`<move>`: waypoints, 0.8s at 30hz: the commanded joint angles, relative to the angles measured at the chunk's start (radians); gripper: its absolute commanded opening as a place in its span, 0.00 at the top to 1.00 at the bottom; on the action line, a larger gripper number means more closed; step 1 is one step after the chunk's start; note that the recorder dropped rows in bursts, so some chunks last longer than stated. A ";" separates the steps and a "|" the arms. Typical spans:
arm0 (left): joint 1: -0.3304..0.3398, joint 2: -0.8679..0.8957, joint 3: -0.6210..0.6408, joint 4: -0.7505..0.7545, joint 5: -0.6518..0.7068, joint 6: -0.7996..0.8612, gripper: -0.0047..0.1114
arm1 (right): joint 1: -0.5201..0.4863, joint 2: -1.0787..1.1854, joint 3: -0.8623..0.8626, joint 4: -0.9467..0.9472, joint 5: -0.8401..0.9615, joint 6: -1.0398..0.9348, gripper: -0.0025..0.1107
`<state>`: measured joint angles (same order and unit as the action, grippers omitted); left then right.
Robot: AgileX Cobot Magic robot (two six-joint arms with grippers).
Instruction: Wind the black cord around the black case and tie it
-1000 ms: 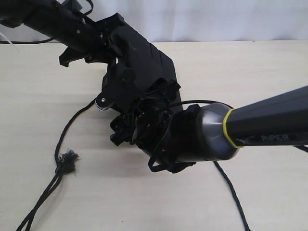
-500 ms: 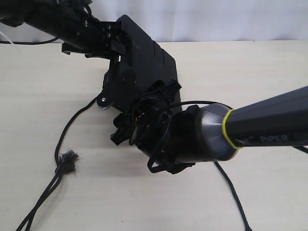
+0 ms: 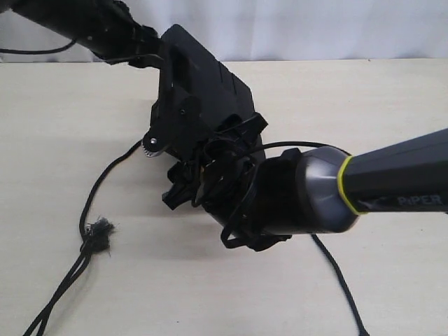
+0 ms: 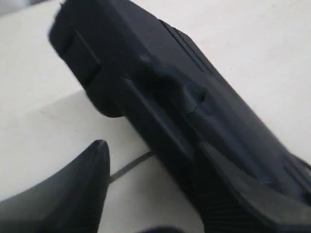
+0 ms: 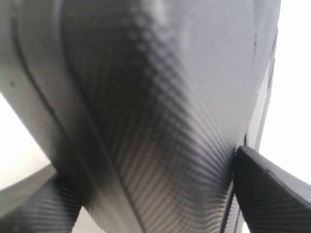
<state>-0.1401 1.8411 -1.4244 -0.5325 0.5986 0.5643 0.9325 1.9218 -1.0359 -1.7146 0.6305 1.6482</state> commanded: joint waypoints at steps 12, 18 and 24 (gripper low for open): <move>-0.015 -0.148 0.117 0.451 0.462 0.875 0.53 | 0.000 -0.134 0.064 0.031 0.003 0.011 0.94; -0.100 -0.148 0.339 0.655 0.296 1.132 0.53 | 0.000 -0.134 0.064 0.031 0.007 -0.014 0.94; -0.156 -0.148 0.603 0.896 0.096 1.264 0.53 | 0.000 -0.134 0.064 -0.002 0.007 -0.021 0.94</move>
<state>-0.2906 1.6937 -0.8725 0.3421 0.7665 1.7680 0.9325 1.8066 -0.9697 -1.6782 0.6305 1.6295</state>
